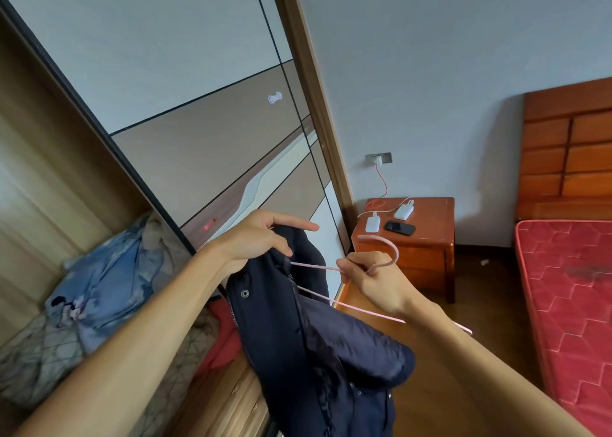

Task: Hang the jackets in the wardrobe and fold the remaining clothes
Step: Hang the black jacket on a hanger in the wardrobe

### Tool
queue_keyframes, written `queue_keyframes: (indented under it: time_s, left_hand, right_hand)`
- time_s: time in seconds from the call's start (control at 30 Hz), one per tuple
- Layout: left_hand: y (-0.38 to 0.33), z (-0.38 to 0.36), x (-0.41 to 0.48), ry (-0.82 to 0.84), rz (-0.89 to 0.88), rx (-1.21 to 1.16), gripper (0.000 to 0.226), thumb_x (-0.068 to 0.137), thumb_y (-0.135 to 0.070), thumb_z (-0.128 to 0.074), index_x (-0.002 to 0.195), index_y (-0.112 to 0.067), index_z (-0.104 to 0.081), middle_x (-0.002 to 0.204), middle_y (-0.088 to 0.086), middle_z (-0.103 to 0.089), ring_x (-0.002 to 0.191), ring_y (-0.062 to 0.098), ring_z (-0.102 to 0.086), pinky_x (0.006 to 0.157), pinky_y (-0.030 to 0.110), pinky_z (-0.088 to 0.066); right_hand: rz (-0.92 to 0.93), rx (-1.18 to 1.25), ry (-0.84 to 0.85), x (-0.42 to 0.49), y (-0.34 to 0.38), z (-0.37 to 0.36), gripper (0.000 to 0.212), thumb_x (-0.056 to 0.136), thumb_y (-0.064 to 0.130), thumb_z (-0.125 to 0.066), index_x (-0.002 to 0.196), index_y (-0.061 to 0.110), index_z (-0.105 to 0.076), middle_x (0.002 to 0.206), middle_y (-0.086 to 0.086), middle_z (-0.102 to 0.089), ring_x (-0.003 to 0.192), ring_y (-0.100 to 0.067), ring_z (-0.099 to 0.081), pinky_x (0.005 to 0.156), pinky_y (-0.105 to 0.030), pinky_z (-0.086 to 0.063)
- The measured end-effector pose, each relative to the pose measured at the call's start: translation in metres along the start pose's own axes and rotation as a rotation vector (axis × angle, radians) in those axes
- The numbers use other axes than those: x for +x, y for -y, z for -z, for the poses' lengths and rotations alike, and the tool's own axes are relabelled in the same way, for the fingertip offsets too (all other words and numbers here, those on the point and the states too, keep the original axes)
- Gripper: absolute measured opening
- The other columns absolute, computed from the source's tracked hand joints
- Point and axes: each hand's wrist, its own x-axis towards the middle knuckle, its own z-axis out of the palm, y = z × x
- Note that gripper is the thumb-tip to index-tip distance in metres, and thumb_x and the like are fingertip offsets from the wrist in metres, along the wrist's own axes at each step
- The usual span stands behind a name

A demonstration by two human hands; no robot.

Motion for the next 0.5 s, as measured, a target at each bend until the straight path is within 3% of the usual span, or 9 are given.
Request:
queue_keyframes:
  time_s: [0.07, 0.2, 0.33, 0.43, 0.5]
  left_hand:
    - [0.002, -0.002, -0.003, 0.028, -0.012, -0.008, 0.061, 0.076, 0.015, -0.061, 0.109, -0.035, -0.077, 0.119, -0.016, -0.071, 0.124, 0.008, -0.057, 0.112, 0.032, -0.041]
    - [-0.002, -0.001, -0.009, 0.005, -0.046, -0.062, 0.063, 0.076, 0.016, -0.060, 0.111, -0.034, -0.077, 0.119, -0.014, -0.071, 0.122, 0.004, -0.058, 0.112, 0.030, -0.040]
    - [-0.008, -0.006, -0.016, 0.061, -0.103, -0.102, 0.064, 0.075, 0.020, -0.059, 0.117, -0.026, -0.074, 0.121, -0.007, -0.072, 0.121, 0.009, -0.060, 0.105, 0.027, -0.045]
    - [-0.012, -0.011, -0.024, 0.124, -0.152, -0.125, 0.068, 0.074, 0.023, -0.056, 0.124, -0.021, -0.069, 0.126, -0.005, -0.069, 0.123, 0.008, -0.060, 0.098, 0.016, -0.047]
    - [-0.012, -0.008, -0.027, 0.123, -0.157, -0.116, 0.072, 0.075, 0.023, -0.058, 0.131, -0.022, -0.064, 0.131, -0.006, -0.066, 0.126, 0.005, -0.057, 0.099, 0.014, -0.045]
  right_hand:
    - [-0.012, 0.023, -0.009, 0.004, 0.001, -0.006, 0.040, 0.103, 0.027, -0.052, 0.072, 0.007, -0.069, 0.064, 0.021, -0.060, 0.081, 0.017, -0.044, 0.075, -0.005, -0.031]
    - [-0.048, 0.097, 0.013, 0.007, 0.004, -0.031, 0.038, 0.102, 0.028, -0.053, 0.073, 0.008, -0.067, 0.059, 0.010, -0.054, 0.061, 0.002, -0.048, 0.062, -0.013, -0.035]
    - [-0.128, 0.228, 0.008, 0.014, 0.011, -0.062, 0.038, 0.103, 0.027, -0.053, 0.065, 0.023, -0.059, 0.054, 0.020, -0.056, 0.057, 0.004, -0.046, 0.061, -0.014, -0.034]
    - [-0.188, 0.411, -0.052, 0.028, 0.020, -0.076, 0.036, 0.096, 0.035, -0.054, 0.063, 0.023, -0.062, 0.059, 0.009, -0.061, 0.063, -0.007, -0.053, 0.066, -0.032, -0.044]
    - [-0.196, 0.538, -0.080, 0.036, 0.030, -0.081, 0.032, 0.093, 0.030, -0.054, 0.063, 0.026, -0.066, 0.064, 0.001, -0.063, 0.067, -0.018, -0.057, 0.068, -0.039, -0.046]
